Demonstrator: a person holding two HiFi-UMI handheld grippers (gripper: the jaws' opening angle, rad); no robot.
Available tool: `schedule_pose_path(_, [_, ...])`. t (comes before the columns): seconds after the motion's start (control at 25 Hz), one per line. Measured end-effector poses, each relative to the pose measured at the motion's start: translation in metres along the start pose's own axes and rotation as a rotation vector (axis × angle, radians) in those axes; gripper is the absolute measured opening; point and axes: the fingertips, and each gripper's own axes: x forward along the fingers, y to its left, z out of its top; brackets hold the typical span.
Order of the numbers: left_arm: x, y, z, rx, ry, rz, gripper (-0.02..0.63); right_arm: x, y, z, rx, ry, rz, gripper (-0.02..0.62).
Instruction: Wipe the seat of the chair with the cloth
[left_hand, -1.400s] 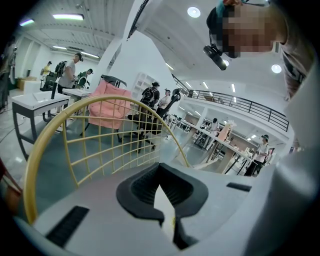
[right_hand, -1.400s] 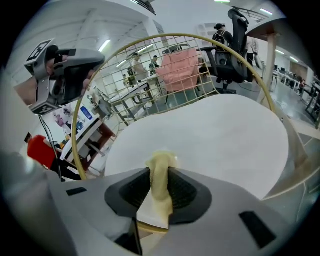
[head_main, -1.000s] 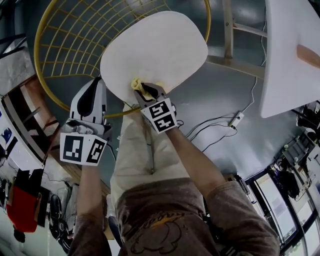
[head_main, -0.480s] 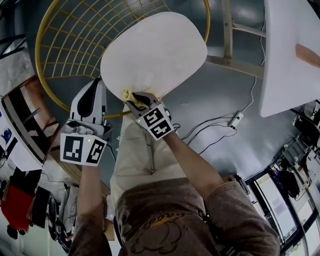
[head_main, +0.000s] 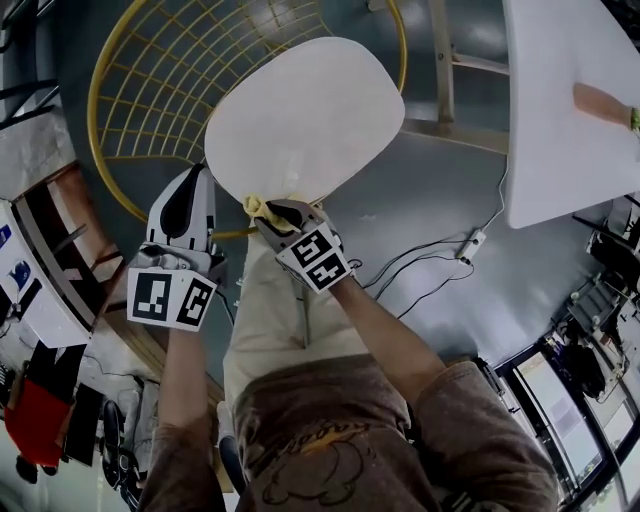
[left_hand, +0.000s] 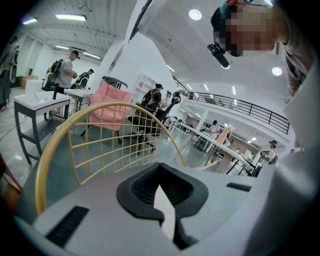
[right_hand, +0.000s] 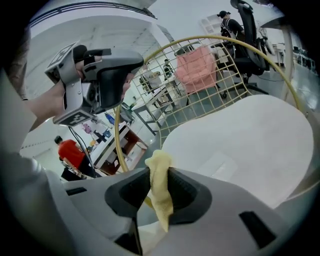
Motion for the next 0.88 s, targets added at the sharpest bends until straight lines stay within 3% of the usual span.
schedule_pose_path(0.44, [-0.023, -0.038, 0.049, 0.015, -0.026, -0.014, 0.003, -0.095, -0.004, 0.080, -0.012, -0.155, -0.096, 0.120])
schedule_pose_path(0.88, [-0.071, -0.105, 0.122, 0.019, -0.056, -0.074, 0.003, -0.211, 0.033, 0.153, -0.038, -0.338, -0.152, 0.120])
